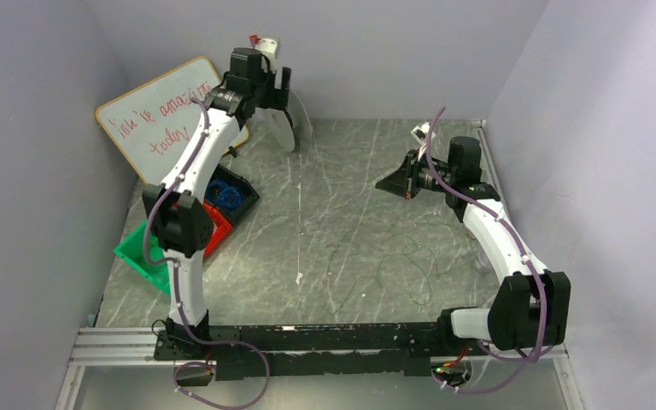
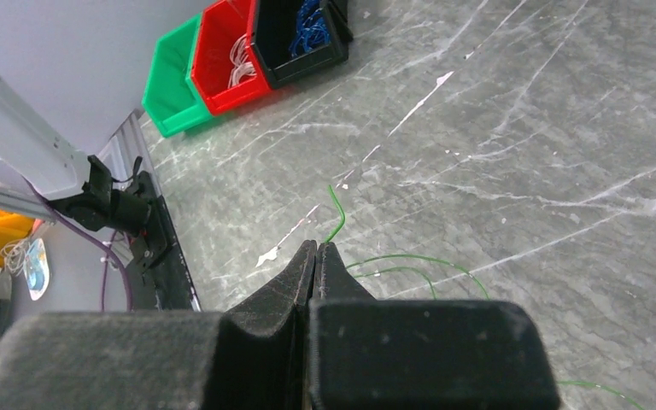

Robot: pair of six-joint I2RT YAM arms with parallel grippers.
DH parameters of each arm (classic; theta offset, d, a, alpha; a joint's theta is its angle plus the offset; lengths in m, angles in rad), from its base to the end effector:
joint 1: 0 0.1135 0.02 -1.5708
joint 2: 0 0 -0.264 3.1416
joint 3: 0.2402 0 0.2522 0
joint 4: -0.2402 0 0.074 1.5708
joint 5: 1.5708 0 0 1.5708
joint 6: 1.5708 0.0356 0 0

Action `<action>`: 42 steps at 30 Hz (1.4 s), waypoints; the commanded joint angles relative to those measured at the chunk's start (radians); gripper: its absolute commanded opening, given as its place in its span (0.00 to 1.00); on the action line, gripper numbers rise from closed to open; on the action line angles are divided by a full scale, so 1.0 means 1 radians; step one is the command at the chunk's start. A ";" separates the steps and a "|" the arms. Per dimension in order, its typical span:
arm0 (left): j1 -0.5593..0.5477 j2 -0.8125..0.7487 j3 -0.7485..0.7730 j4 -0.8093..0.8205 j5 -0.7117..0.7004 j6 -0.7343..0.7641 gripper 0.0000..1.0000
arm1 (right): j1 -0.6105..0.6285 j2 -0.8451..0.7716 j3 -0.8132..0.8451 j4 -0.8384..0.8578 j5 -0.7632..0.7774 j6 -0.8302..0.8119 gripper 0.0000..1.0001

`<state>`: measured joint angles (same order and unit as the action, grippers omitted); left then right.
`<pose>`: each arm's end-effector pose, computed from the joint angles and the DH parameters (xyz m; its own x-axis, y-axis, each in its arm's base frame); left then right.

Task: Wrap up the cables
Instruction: Pick up the cable reel from the center of the board.

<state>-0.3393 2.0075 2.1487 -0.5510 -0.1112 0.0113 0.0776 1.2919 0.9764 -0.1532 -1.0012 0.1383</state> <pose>0.4408 -0.1514 0.4030 -0.3730 0.1436 -0.9166 0.2390 0.9695 0.0546 0.2788 0.0517 0.3062 -0.5551 0.0314 -0.8312 -0.7212 0.4797 0.4998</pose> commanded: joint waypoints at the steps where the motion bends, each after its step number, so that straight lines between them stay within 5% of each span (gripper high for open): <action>1: 0.096 0.120 0.152 -0.034 -0.017 -0.227 0.94 | -0.010 -0.025 0.007 0.043 0.009 -0.025 0.00; 8: 0.152 0.272 0.275 0.010 0.047 -0.273 0.92 | -0.018 -0.013 0.007 0.042 0.007 -0.026 0.00; 21: 0.172 0.261 0.207 0.146 0.187 -0.414 0.94 | -0.019 0.008 0.011 0.034 -0.004 -0.031 0.00; 30: 0.147 0.333 0.224 0.137 0.173 -0.388 0.82 | -0.020 -0.009 0.005 0.044 -0.006 -0.023 0.00; 35: 0.133 0.350 0.221 0.146 0.150 -0.344 0.86 | -0.019 -0.003 0.007 0.043 -0.013 -0.021 0.00; 38: 0.127 0.358 0.223 0.156 0.151 -0.324 0.80 | -0.019 -0.007 0.005 0.045 -0.014 -0.018 0.00; 42: 0.111 0.360 0.227 0.167 0.168 -0.290 0.60 | -0.019 -0.006 0.001 0.052 -0.016 -0.013 0.00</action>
<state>-0.2123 2.3810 2.3543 -0.4309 0.0479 -0.3252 0.0616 1.2984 0.9764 -0.1532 -0.9970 0.1314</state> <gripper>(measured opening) 0.656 0.007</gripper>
